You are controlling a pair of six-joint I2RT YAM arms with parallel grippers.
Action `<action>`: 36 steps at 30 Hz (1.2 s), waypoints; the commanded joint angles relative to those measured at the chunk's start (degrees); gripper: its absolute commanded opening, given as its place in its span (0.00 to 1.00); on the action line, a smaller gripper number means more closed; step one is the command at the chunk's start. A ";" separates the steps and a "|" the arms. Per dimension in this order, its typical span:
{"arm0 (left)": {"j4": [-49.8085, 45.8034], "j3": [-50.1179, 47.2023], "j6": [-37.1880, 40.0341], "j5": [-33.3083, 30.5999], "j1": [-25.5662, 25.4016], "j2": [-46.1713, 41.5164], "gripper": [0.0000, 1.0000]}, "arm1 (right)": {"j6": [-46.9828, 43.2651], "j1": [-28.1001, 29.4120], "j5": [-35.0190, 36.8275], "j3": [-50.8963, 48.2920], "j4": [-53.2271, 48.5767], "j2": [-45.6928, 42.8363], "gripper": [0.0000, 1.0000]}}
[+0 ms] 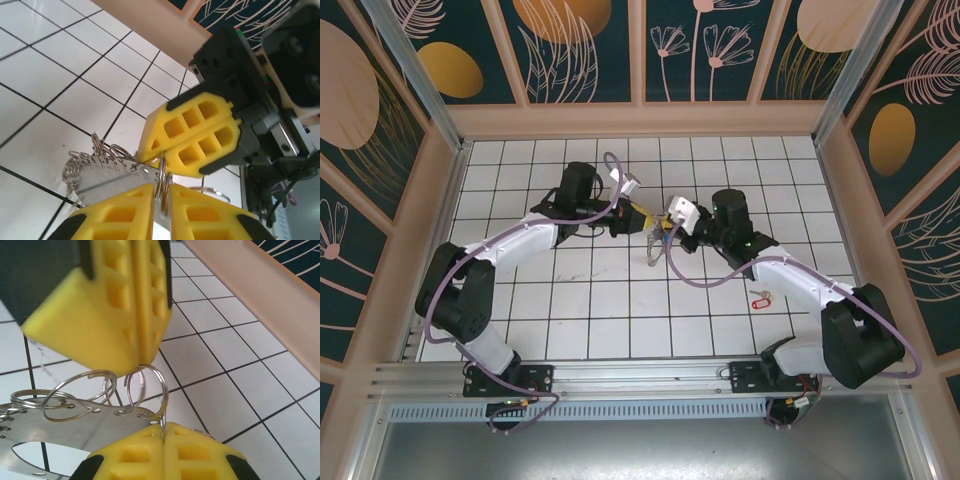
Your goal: Put the keys on the keyring
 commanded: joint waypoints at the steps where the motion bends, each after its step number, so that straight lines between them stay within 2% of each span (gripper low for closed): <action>1: -4.52 -1.34 13.76 0.77 -0.68 -2.51 0.21 | 2.24 -0.78 -4.84 2.97 -0.13 0.56 0.00; 7: -10.63 -3.81 36.00 1.54 -2.66 -5.82 0.28 | 1.76 -1.08 -5.28 3.07 0.14 0.27 0.00; 9: -12.78 -4.07 40.22 1.19 -2.87 -6.62 0.32 | 1.36 -1.09 -4.72 3.18 0.07 0.39 0.00; 12: -16.10 -3.81 44.49 0.55 -2.87 -7.15 0.45 | 0.27 -1.07 -4.30 3.07 0.05 0.40 0.00; 15: -16.72 -3.89 45.03 0.59 -2.87 -7.98 0.48 | -1.64 -1.09 -4.23 2.77 -0.25 0.46 0.00; 19: -16.25 -5.72 44.24 2.39 -2.91 -10.80 0.51 | -3.87 -1.00 -2.43 2.70 -0.80 0.57 0.00; 21: -12.96 -7.91 41.85 1.49 -2.87 -12.60 0.50 | -5.15 -0.89 -2.16 2.46 -1.09 0.48 0.00; 24: -3.52 -11.15 32.03 -3.41 -2.70 -15.10 0.49 | -8.56 -0.30 -1.47 1.68 -1.05 0.14 0.00; 28: 8.69 -14.40 19.53 -15.11 -2.53 -17.05 0.47 | -13.09 0.83 -0.17 0.26 -1.46 -0.44 0.00; 31: 15.04 -15.91 13.74 -19.72 -1.64 -17.51 0.47 | -15.40 1.71 0.17 -1.03 -1.85 -0.99 0.00; 36: 17.80 -14.99 11.52 -19.00 -1.01 -15.99 0.49 | -17.25 2.51 -0.24 -3.45 -3.17 -2.36 0.00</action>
